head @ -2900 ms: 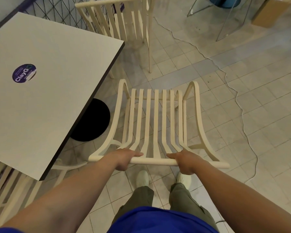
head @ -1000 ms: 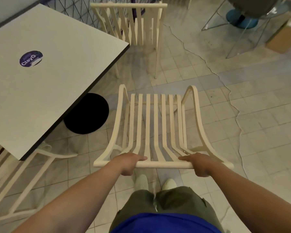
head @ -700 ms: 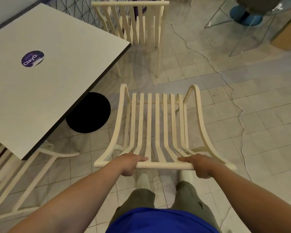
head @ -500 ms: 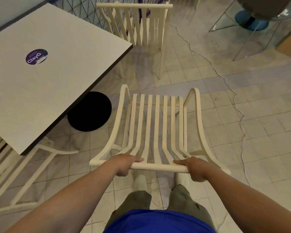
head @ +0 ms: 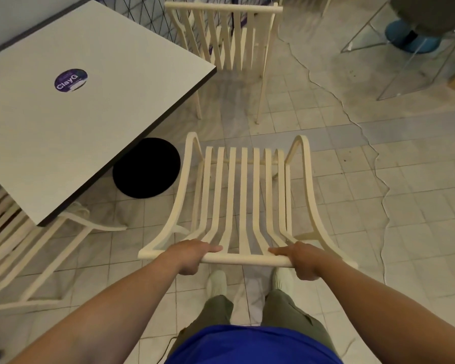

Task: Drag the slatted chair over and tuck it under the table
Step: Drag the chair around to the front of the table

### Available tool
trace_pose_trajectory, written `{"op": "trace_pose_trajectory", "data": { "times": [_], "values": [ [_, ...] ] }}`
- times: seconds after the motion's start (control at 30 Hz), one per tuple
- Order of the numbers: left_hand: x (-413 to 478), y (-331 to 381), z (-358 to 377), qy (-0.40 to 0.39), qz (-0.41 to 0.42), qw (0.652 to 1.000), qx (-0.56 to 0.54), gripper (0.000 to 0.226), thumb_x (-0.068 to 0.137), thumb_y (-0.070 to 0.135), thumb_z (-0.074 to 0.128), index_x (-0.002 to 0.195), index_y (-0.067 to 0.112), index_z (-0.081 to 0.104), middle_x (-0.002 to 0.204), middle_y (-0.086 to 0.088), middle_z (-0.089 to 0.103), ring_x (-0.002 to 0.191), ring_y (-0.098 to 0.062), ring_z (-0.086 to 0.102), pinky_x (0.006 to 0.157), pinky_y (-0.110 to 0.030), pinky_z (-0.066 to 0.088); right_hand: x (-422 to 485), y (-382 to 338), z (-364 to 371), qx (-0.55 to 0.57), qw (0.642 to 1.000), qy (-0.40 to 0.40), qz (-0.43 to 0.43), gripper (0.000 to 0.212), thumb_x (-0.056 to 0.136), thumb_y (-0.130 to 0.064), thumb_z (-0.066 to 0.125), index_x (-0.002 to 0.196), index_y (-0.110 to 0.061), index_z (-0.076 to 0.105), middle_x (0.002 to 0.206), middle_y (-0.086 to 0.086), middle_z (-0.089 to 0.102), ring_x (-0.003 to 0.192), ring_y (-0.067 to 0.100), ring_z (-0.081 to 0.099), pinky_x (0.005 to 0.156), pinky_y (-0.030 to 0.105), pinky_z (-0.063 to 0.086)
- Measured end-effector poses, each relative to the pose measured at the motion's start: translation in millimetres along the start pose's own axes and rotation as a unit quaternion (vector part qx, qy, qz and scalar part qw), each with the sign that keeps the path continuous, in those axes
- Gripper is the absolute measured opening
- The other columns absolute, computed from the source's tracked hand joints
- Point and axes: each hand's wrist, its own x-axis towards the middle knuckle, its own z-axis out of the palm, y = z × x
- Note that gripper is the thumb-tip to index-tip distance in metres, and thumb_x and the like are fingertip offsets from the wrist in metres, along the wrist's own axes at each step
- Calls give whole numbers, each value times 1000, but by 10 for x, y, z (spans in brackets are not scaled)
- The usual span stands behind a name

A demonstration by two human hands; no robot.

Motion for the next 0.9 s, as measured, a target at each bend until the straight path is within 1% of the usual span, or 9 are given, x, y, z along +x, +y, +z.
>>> {"op": "trace_pose_trajectory", "data": {
  "times": [0.2,0.37,0.5,0.6,0.67,0.73,0.9],
  "values": [
    [-74,74,78,7,-7,1000,-23,88,91,-1,57,150,56,26,123,5,57,98,-16,58,83,-35,54,37,54,-39,-9,1000,-6,-8,91,87,0,63,152,-48,22,137,3,51,113,22,57,96,33,46],
    [-128,130,131,8,-18,999,-37,88,91,-1,57,150,56,25,122,5,57,97,-17,58,81,-34,54,58,90,-63,-25,999,-5,-19,91,86,-1,64,151,-50,23,134,1,53,109,20,58,95,32,48],
    [-185,202,146,9,-25,999,-47,88,92,-2,54,151,55,23,124,2,56,96,-18,57,80,-32,52,56,108,-110,-35,999,-9,-23,90,87,-1,63,151,-50,23,132,2,53,107,20,58,91,30,47],
    [-221,244,161,5,-31,998,-50,89,92,-2,51,152,56,21,127,0,55,97,-20,58,80,-34,53,50,129,-156,-47,998,-11,-30,89,88,0,62,151,-50,23,128,1,53,99,16,56,86,27,45],
    [-242,277,190,10,-37,998,-58,90,92,-3,52,152,56,21,124,1,55,94,-19,58,78,-33,53,60,147,-187,-54,998,-15,-33,89,87,0,62,150,-51,24,127,1,53,95,15,54,84,27,45],
    [-257,311,225,13,-43,997,-69,89,92,-2,53,151,56,22,120,2,55,93,-18,58,76,-32,52,78,165,-220,-59,997,-19,-36,90,87,1,62,150,-52,24,126,1,53,95,15,55,84,27,46],
    [-272,404,284,18,-54,995,-86,88,92,-1,54,153,54,22,124,0,55,98,-20,58,84,-36,54,105,212,-289,-81,996,-14,-38,91,86,1,63,148,-55,26,126,0,53,103,19,59,89,29,49]
  ]
}}
